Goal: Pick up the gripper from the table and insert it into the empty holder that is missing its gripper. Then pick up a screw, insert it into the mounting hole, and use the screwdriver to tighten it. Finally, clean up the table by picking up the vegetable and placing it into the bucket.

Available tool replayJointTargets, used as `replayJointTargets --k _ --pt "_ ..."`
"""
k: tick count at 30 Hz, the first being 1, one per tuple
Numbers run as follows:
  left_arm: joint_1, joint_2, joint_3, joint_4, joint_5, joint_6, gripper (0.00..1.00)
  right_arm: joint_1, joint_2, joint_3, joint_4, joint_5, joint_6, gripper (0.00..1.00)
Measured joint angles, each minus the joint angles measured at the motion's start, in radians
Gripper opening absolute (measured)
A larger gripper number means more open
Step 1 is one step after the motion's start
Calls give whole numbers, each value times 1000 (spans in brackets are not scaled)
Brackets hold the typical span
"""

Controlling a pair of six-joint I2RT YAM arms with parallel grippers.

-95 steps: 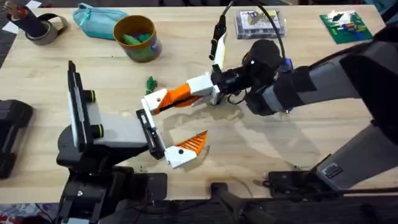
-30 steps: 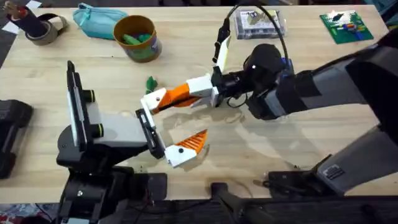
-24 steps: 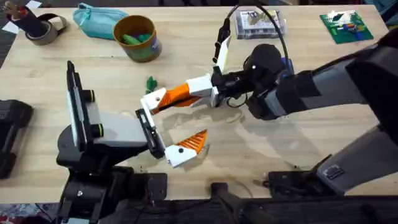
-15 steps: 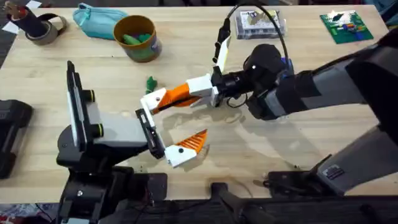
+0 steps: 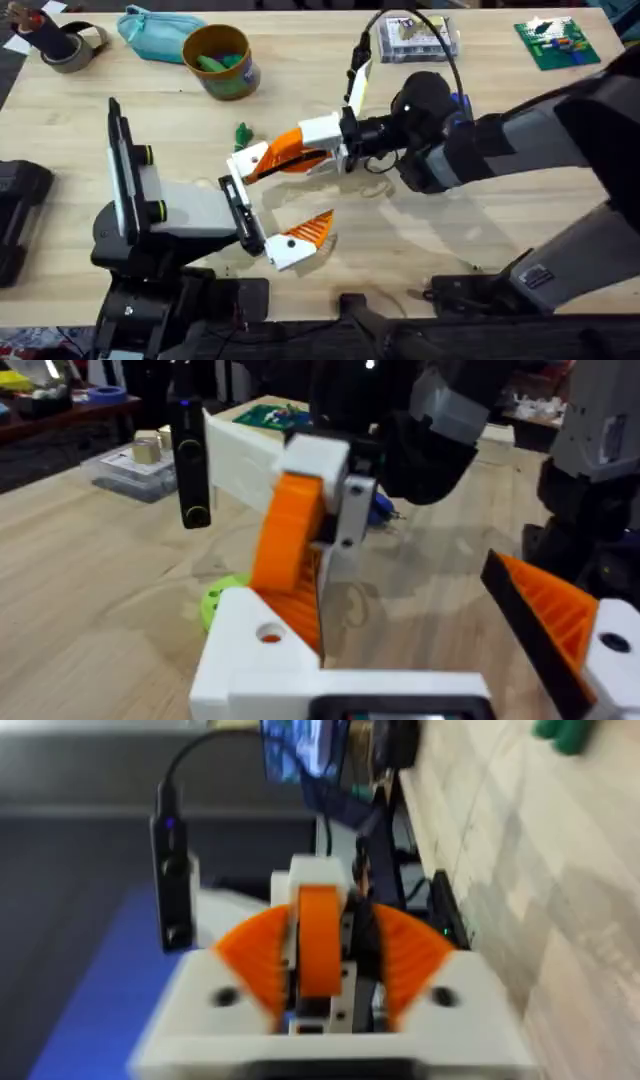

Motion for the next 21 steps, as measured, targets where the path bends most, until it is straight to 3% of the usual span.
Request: replayJointTargets --k 3,4,5,21 --pt "-2 0 0 -1 11 6 987 0 0 -5 -22 23 0 851" --pt "-2 0 0 -2 12 7 987 0 0 -5 -26 28 -3 950" --pt "-2 0 0 -2 12 7 987 0 0 -5 -36 34 -2 983" --pt "-2 0 0 -2 15 10 987 -5 0 -6 -28 53 -3 996"
